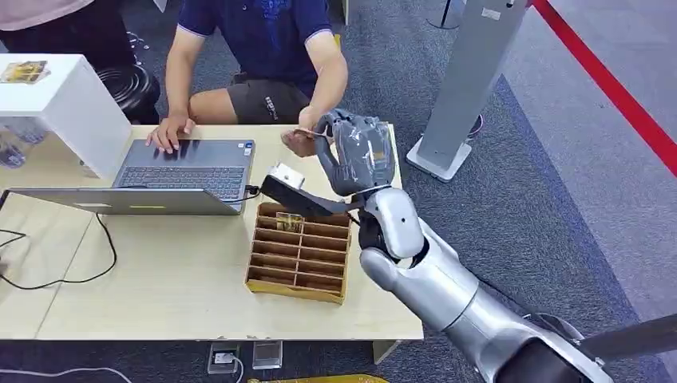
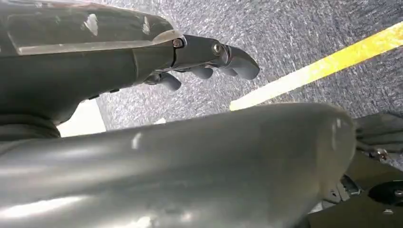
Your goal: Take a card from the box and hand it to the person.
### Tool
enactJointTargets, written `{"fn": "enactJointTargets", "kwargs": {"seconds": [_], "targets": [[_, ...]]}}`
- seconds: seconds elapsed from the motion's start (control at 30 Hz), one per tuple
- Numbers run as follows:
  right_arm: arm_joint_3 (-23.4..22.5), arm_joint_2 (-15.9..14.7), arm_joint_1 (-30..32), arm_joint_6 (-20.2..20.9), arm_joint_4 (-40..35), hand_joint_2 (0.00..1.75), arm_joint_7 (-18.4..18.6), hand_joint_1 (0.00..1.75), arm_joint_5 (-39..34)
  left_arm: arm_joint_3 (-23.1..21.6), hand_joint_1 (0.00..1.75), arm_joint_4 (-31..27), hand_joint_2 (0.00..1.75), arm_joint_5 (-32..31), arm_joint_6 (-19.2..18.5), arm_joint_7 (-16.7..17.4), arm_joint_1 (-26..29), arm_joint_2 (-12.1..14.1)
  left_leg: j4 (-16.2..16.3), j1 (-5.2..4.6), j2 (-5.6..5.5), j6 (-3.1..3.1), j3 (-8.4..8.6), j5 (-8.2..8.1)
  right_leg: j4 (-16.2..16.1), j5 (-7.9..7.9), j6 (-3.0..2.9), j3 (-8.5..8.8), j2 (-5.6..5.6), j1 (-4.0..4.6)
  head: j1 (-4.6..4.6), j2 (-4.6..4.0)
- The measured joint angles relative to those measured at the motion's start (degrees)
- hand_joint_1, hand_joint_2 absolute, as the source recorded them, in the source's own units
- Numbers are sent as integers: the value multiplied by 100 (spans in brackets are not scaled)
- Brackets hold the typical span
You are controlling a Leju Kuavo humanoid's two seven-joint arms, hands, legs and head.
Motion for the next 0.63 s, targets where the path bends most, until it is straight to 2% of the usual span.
{"fn": "enactJointTargets", "kwargs": {"seconds": [0.27, 0.3, 0.63], "targets": [[61, 435, -236, -240, 1299, 175, -363, 152, 40, -31, 0, 0, 0, 94, -7, 0, -13, 0, 0, 0, 0, 0, -1, 0, 0, 0, 0, 0, -2, 0, 0, 0], [72, 494, -239, -262, 1443, 175, -391, 0, 18, -31, 0, 0, 0, 100, -11, 0, -12, 0, 0, 0, 0, 0, -1, 0, 0, 0, 0, -1, -2, 0, 4, 0], [160, 746, -272, -365, 2250, 175, -481, 0, -68, -79, 0, 0, 0, 79, -29, -72, -12, 0, 0, 0, 1, 0, -2, 0, 0, 0, 0, -3, -2, 0, 4, 2]]}}
